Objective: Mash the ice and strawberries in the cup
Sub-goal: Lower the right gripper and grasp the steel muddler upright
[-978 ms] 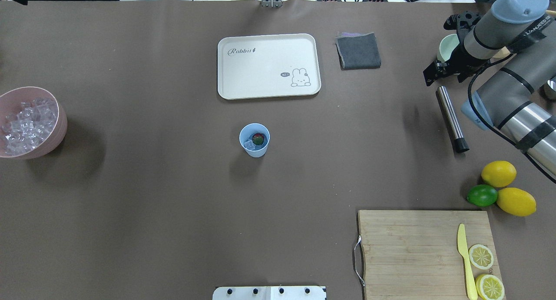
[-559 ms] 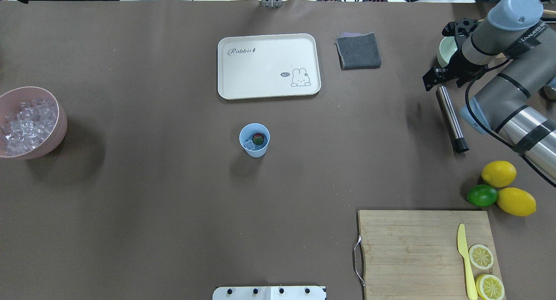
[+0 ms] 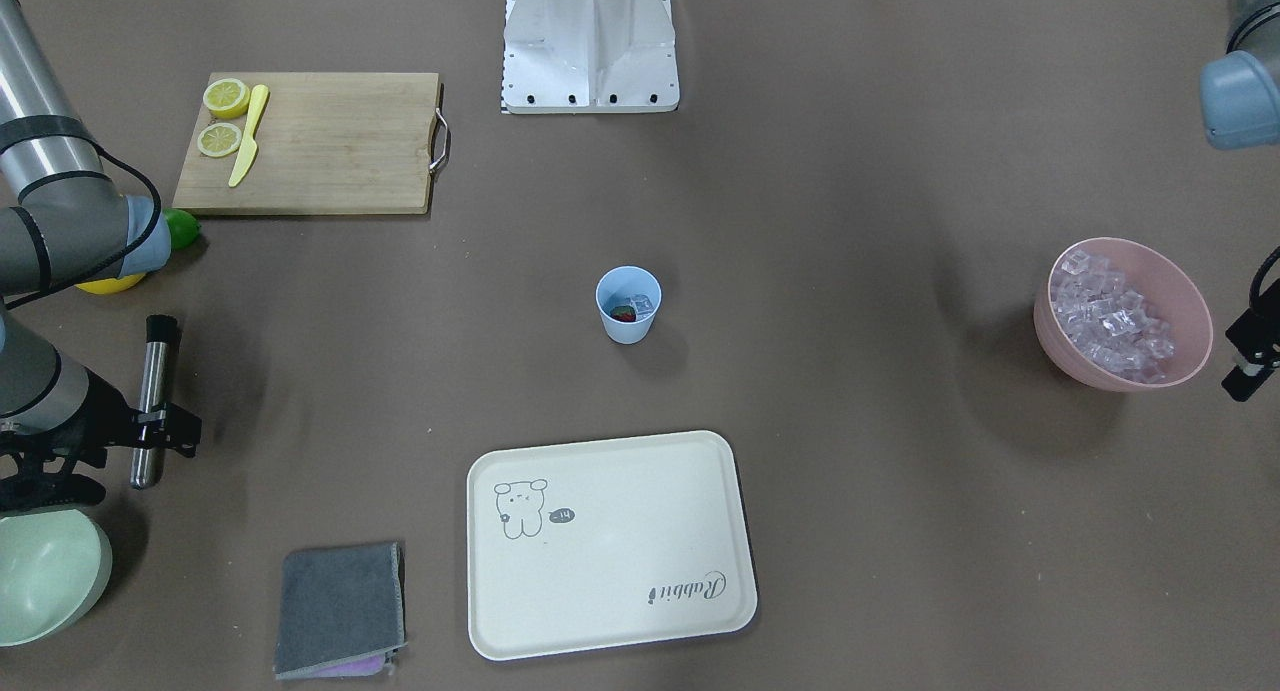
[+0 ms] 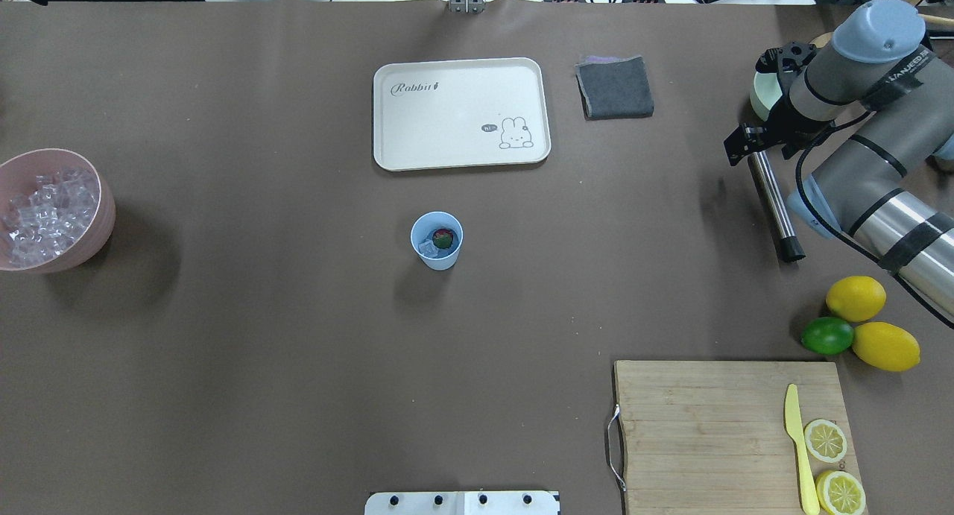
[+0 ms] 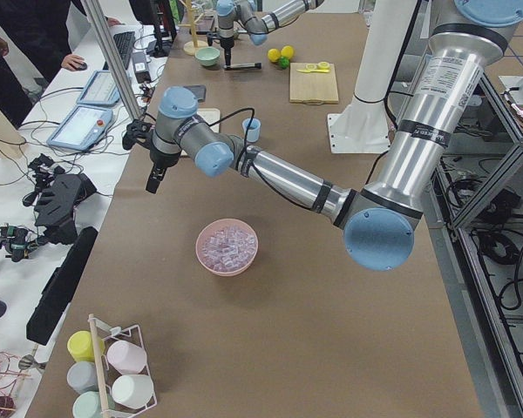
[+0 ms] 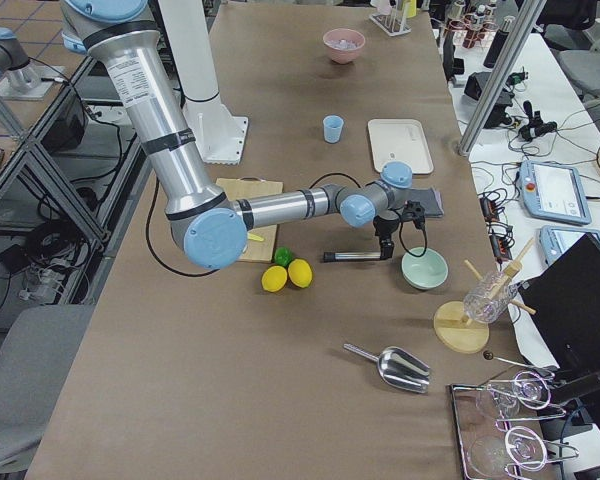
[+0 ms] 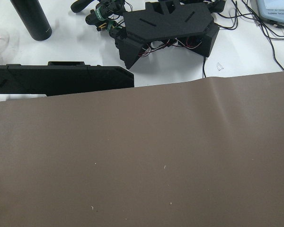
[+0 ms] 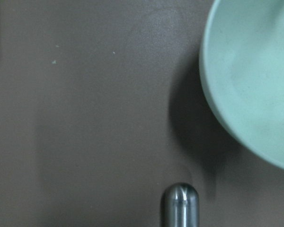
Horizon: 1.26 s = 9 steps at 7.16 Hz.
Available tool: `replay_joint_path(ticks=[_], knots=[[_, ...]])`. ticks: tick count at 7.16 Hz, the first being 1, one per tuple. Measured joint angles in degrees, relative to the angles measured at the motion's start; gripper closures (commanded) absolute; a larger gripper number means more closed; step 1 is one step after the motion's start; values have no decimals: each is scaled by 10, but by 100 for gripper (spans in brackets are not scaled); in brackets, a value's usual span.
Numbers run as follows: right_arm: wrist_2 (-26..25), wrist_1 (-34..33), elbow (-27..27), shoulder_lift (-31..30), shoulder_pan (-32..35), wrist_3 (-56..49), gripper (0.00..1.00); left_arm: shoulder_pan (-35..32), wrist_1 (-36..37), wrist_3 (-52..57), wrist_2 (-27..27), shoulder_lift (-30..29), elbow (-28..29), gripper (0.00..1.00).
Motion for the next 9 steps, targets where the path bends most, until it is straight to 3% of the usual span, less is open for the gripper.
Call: replay_joint_path(ticks=[3, 5, 6, 9], knots=[[1, 0, -6, -3, -1, -1, 1, 0, 0, 0, 0, -2, -1, 2], [0, 1, -9, -6, 0, -1, 72, -2, 0, 0, -1, -3, -2, 2], [0, 1, -10, -7, 0, 0, 100, -3, 0, 2, -1, -3, -4, 2], [1, 1, -9, -6, 0, 0, 100, -9, 1, 15, -2, -1, -8, 2]])
